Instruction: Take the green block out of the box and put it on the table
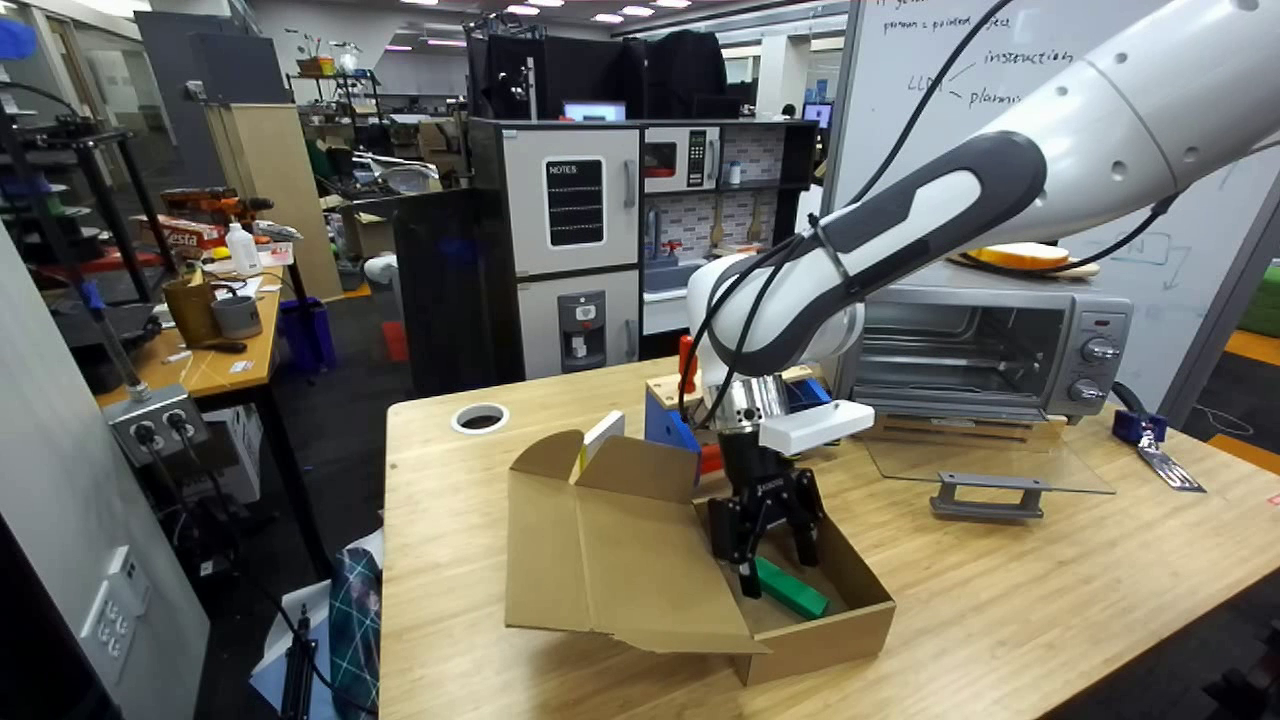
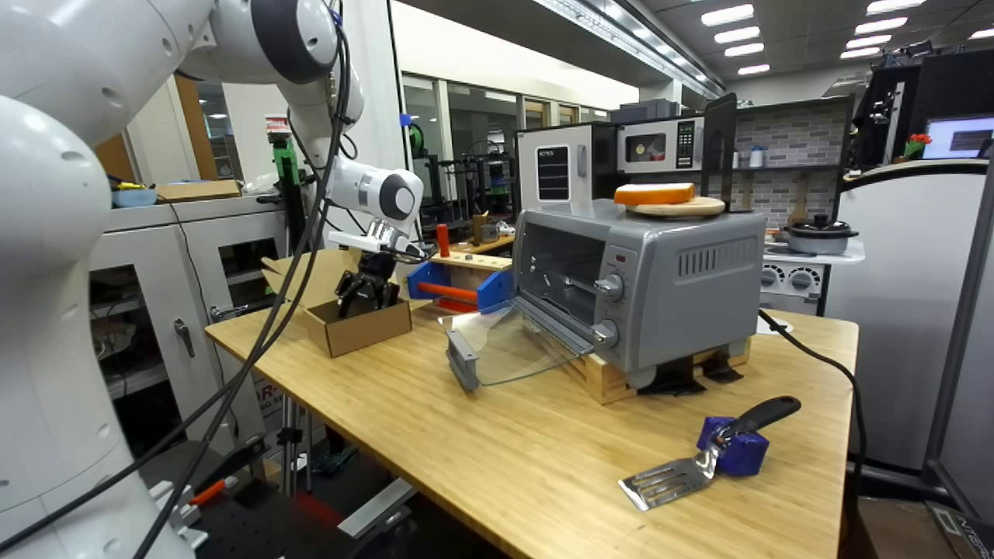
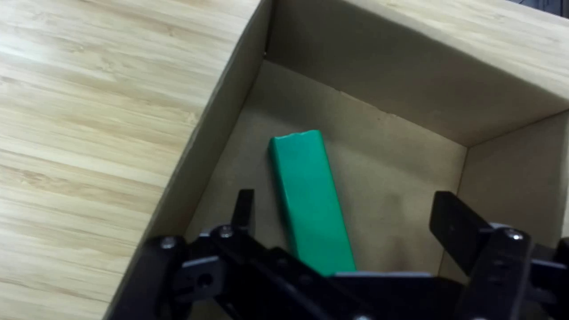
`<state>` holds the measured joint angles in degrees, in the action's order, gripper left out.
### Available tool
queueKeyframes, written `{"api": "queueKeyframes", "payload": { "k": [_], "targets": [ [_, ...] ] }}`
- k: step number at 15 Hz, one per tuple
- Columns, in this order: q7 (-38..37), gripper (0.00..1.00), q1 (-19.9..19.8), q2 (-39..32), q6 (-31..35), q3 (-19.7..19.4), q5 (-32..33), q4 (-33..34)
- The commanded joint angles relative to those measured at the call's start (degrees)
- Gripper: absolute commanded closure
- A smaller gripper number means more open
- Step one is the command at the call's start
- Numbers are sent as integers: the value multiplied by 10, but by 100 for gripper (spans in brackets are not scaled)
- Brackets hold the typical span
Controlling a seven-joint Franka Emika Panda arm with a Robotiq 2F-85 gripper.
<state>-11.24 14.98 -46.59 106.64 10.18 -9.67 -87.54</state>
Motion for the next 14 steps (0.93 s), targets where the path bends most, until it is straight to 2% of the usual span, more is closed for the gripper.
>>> {"api": "queueKeyframes", "payload": {
  "k": [1,14],
  "targets": [
    [11,0,-3,-14,-9,3,-13,14],
    [29,0,-6,-20,-12,0,-6,20]
  ]
}}
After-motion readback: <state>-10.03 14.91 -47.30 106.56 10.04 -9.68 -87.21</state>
